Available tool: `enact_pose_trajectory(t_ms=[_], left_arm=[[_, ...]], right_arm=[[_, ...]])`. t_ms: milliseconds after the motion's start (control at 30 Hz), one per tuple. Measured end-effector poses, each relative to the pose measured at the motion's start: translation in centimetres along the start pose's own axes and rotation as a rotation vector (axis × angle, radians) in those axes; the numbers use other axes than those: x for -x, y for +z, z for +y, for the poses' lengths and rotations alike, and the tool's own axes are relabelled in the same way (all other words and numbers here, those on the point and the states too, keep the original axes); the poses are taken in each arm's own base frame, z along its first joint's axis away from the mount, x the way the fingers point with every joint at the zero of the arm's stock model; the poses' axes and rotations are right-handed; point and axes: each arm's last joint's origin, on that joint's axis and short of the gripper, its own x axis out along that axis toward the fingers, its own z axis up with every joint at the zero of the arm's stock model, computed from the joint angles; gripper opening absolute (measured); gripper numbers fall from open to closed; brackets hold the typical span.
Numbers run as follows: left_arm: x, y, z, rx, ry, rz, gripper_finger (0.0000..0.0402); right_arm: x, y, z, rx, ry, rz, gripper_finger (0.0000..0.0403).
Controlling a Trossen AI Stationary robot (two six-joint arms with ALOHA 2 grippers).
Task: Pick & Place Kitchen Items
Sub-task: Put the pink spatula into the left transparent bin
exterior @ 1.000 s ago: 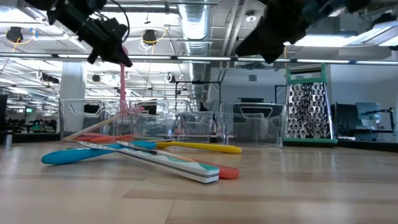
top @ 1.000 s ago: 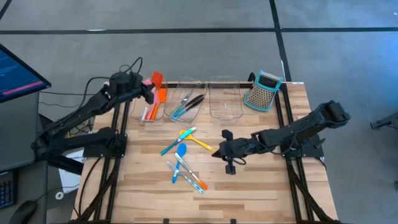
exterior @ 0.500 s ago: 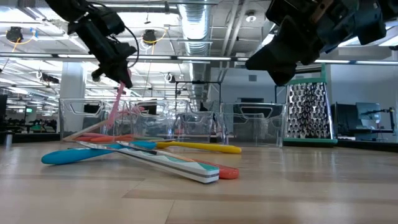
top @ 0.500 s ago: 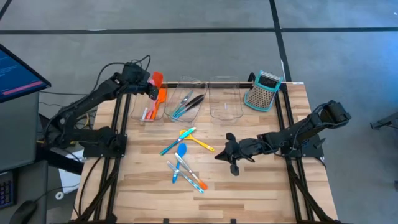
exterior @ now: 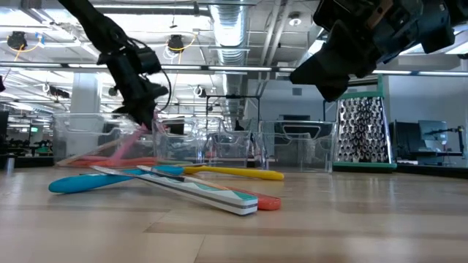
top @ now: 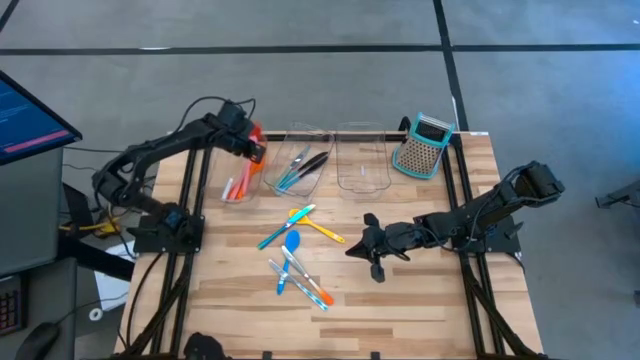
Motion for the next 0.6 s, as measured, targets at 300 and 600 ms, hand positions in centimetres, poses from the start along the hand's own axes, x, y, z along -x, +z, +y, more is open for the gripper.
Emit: enact_pose_trajectory(t_ms=[300,600], left_arm=[[-0.7,0.6,0.4,0.001,0.010,-0.044,0.0018],[0.0,1.0,0.1,-0.007,0.002,-0.102,0.0054]], right_arm=[[-0.1,0.2,-0.8,0.004,-0.027,0.001,0.0000],[-0.2,0.1,-1.7,-0.008,-0.045,0.025,0.0000]])
